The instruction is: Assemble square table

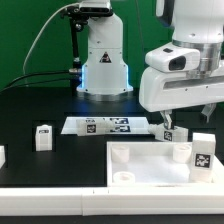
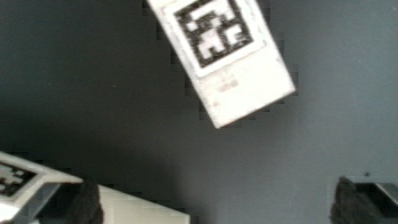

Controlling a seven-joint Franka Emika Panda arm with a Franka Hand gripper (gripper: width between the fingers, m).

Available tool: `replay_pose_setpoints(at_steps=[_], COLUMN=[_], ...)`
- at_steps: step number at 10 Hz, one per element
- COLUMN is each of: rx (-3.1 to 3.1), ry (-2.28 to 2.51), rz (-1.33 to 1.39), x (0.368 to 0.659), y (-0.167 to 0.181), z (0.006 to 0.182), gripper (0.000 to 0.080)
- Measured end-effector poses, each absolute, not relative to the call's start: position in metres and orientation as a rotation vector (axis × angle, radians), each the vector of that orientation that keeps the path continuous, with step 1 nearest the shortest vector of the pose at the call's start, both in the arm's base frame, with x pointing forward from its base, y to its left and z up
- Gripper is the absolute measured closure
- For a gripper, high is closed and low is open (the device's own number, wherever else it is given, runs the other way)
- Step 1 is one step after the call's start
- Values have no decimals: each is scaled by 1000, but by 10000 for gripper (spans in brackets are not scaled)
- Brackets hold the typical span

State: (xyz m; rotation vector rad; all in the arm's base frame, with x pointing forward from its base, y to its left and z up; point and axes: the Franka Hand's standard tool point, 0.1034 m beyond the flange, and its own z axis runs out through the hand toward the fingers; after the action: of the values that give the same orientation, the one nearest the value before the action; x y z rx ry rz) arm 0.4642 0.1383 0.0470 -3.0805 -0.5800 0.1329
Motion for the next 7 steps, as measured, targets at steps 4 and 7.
replay_pose_setpoints(at_steps=[4,7], rx=[-3083,-3139], ry=[-652,-545], rz=[250,639], x=[455,432], y=[138,145], z=[45,46], gripper=[151,151])
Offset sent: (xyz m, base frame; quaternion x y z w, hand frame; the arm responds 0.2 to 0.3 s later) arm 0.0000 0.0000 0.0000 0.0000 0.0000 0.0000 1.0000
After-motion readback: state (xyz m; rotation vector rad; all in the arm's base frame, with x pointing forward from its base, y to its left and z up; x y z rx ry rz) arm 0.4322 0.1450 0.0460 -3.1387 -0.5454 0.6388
